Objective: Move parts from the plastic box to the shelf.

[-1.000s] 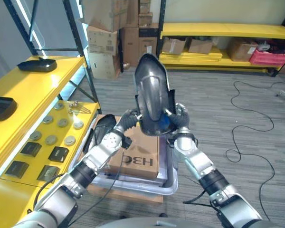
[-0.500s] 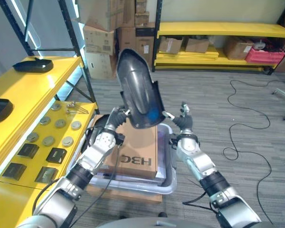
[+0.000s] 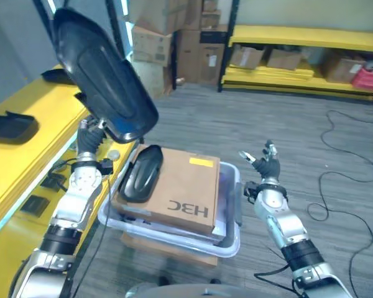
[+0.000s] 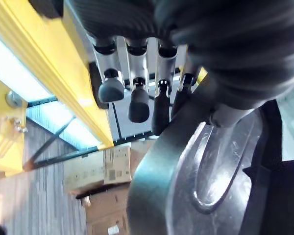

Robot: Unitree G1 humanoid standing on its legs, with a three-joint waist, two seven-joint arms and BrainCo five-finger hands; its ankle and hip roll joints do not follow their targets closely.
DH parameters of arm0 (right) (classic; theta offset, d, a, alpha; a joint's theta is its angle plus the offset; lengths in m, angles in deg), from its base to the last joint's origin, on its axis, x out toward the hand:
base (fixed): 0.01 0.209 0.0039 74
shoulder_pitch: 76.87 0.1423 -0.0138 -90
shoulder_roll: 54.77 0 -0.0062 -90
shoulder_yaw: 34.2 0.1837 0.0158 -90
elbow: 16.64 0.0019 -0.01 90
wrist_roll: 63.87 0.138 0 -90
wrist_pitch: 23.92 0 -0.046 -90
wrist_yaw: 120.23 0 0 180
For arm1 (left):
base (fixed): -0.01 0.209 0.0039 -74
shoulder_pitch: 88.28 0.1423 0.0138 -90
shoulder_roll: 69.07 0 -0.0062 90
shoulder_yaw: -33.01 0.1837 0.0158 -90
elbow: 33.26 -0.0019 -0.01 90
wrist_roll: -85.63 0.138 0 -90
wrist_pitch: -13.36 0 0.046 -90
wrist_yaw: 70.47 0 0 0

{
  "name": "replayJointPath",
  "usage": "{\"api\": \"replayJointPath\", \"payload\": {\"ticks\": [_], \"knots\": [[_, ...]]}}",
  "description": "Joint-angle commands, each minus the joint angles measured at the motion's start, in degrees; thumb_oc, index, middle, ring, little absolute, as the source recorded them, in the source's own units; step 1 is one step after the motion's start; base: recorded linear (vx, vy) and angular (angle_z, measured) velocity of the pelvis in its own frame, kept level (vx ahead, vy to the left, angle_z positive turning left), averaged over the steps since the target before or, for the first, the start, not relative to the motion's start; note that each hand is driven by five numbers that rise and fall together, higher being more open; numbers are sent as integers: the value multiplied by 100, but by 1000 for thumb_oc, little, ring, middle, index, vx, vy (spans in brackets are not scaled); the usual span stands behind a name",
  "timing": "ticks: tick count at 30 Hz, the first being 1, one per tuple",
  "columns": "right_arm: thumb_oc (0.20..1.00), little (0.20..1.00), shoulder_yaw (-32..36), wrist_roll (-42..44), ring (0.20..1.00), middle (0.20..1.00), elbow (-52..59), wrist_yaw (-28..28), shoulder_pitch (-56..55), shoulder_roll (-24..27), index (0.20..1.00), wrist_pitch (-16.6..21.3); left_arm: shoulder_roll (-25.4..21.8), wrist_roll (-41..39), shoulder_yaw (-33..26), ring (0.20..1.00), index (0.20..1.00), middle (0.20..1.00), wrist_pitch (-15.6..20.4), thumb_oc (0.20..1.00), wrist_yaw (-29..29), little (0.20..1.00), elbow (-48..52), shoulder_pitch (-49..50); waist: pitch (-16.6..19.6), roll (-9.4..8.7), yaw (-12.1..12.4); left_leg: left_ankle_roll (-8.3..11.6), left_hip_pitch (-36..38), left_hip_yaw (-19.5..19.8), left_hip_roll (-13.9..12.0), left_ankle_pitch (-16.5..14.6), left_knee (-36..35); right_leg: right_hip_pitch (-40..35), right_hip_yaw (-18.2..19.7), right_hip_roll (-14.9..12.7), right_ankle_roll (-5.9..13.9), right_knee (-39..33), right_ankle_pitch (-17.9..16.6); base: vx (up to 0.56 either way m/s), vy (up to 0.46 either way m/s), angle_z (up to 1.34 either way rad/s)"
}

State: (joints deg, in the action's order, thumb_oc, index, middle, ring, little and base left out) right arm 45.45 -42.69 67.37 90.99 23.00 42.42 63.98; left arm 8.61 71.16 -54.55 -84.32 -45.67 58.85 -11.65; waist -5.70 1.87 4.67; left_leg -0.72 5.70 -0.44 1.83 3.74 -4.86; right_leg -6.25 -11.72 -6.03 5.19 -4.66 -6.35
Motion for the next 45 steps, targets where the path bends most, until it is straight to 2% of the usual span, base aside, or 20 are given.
{"api": "replayJointPath", "payload": {"ticks": [1, 4, 6, 8, 14, 17, 18, 19, 21, 24, 25, 28, 30, 32, 35, 40, 42, 43, 44, 45], "knots": [[1000, 1000, 171, 120, 1000, 1000, 362, -6, 2, 111, 1000, 393, -445, 38, -159, 200, 200, 200, 339, 200, 30, 200, 201, -301, 202, -110, 23, -105, -180, 575, 63, -286, 234, 216, 606, -98, 304, 441, 313, -16, -2, 52], [1000, 1000, 358, 166, 1000, 1000, 419, 146, -244, 210, 1000, 514, -419, 81, -182, 200, 200, 200, 549, 200, -103, 200, 231, -175, 232, -123, -98, -141, -268, 1200, 184, -149, 130, 314, 1105, 272, 133, 657, 493, -11, -13, 160], [1000, 1000, 511, 197, 1000, 1000, 364, 89, -331, 236, 1000, 590, -467, 35, -352, 200, 200, 200, 739, 200, -79, 200, 323, 77, 197, -143, -21, -93, -400, 1535, 243, -16, 117, 380, 1023, 442, -1, 797, 628, -69, -81, 267], [1000, 1000, 495, 168, 1000, 1000, 352, 86, -251, 270, 1000, 606, -511, -21, -486, 200, 200, 200, 811, 200, -85, 200, 363, 246, 156, -150, 77, -61, -490, 1677, 243, 68, 104, 417, 916, 510, -80, 842, 701, -96, -79, 137], [1000, 1000, 481, 168, 1000, 1000, 367, -44, -58, 307, 1000, 535, -514, -239, -936, 200, 200, 200, 818, 200, -296, 200, 453, 818, 8, -173, 351, 135, -769, 1671, 161, 260, 111, 379, 499, 579, -216, 889, 889, -64, -53, 66], [1000, 1000, 567, 116, 1000, 1000, 432, 20, -87, 286, 1000, 460, -374, -281, -1038, 200, 200, 200, 746, 200, -570, 200, 560, 962, -80, -181, 289, 308, -1015, 765, -121, 368, 147, 262, 46, 543, -220, 802, 889, -72, -35, 55], [1000, 1000, 655, 92, 1000, 1000, 506, 0, -202, 277, 1000, 483, -286, -283, -1019, 200, 200, 200, 742, 200, -606, 200, 585, 982, -135, -182, 195, 375, -1118, 216, -290, 423, 216, 205, -175, 520, -220, 785, 880, -58, -22, 92], [1000, 1000, 698, 86, 1000, 1000, 547, 18, -261, 276, 1000, 493, -249, -281, -1010, 200, 200, 200, 727, 200, -648, 200, 604, 970, -153, -181, 140, 410, -1180, -57, -389, 465, 253, 196, -291, 505, -218, 777, 863, -96, -10, 109], [1000, 1000, 786, 24, 1000, 1000, 579, 35, -412, 271, 1000, 587, -198, -274, -920, 200, 200, 200, 704, 200, -562, 200, 614, 939, -224, -207, -58, 499, -1329, -718, -774, 546, 454, 225, -552, 443, -261, 826, 843, -73, 22, 165], [1000, 1000, 806, 111, 1000, 1000, 252, -8, -261, 349, 1000, 804, -193, -313, -908, 200, 200, 200, 718, 200, -402, 200, 625, 1031, -337, -214, -55, 528, -1250, -707, -969, 498, 597, 281, -600, 320, -295, 1053, 939, -10, 132, 73], [1000, 1000, 857, 181, 1000, 1000, 150, 57, -201, 410, 1000, 819, -217, -380, -983, 200, 200, 200, 729, 200, -527, 200, 625, 1099, -355, -189, -44, 558, -1153, -807, -1087, 513, 575, 270, -699, 263, -319, 1162, 1004, 117, 211, 22], [1000, 1000, 944, 170, 1000, 1000, 168, 165, -260, 413, 1000, 808, -245, -448, -1080, 200, 200, 200, 686, 200, -682, 200, 615, 1191, -346, -138, -75, 688, -1061, -1000, -1202, 628, 520, 156, -802, 208, -309, 1226, 1121, 162, 164, 45], [1000, 1000, 1008, 171, 1000, 1000, 209, 228, -408, 310, 1000, 831, -217, -490, -1161, 200, 200, 200, 686, 200, -849, 200, 667, 1415, -328, -112, -58, 650, -951, -1041, -1148, 482, 487, 117, -856, 83, -274, 1341, 1184, 188, 249, 50], [1000, 1000, 1004, 158, 1000, 1000, 233, 261, -455, 273, 1000, 836, -201, -462, -1174, 200, 200, 200, 677, 200, -877, 200, 699, 1488, -342, -94, -36, 581, -955, -1041, -1096, 483, 530, 125, -905, 29, -282, 1375, 1146, 113, 244, 18], [1000, 1000, 998, 71, 1000, 1000, 192, 301, -464, 204, 1000, 972, -216, -531, -1240, 200, 200, 200, 755, 200, -960, 200, 727, 1639, -278, -67, 73, 481, -819, -754, -850, 285, 532, 83, -798, -133, -170, 1277, 1048, 170, 305, 1], [1000, 1000, 1071, 193, 1000, 1000, 254, 436, -491, 179, 1000, 1037, -320, -584, -1256, 200, 200, 200, 737, 200, -1046, 200, 768, 1579, -216, -27, 116, 315, -742, -627, -581, 91, 514, 120, -694, -362, 31, 1278, 935, 106, 208, -3], [1000, 1000, 1127, 310, 1000, 1000, 252, 559, -545, 127, 1000, 1188, -453, -583, -1150, 200, 200, 200, 697, 200, -1122, 200, 711, 1344, -262, -28, 70, 114, -758, -589, -348, -9, 542, 307, -492, -653, 248, 1875, 791, 98, 279, 13], [1000, 1000, 1184, 277, 1000, 1000, 347, 593, -657, 73, 1000, 1307, -502, -534, -1025, 200, 200, 200, 687, 200, -1056, 200, 683, 1163, -387, 9, -53, -86, -764, -528, -172, -105, 633, 821, -141, -904, 349, 3033, 398, 67, 304, 20], [1000, 1000, 1237, 284, 1000, 1000, 471, 568, -759, 48, 1000, 1334, -505, -484, -977, 200, 200, 200, 644, 200, -986, 200, 694, 1077, -495, 59, -188, -179, -752, -461, -100, -171, 729, 1214, 180, -848, 324, 3794, 204, 45, 270, 28], [1000, 1000, 1265, 332, 1000, 1000, 508, 545, -777, 47, 1000, 1327, -515, -476, -965, 200, 200, 200, 619, 200, -969, 200, 689, 1041, -510, 72, -216, -206, -777, -466, -92, -170, 763, 1390, 312, -815, 296, 3992, 136, 23, 117, 39]]}}
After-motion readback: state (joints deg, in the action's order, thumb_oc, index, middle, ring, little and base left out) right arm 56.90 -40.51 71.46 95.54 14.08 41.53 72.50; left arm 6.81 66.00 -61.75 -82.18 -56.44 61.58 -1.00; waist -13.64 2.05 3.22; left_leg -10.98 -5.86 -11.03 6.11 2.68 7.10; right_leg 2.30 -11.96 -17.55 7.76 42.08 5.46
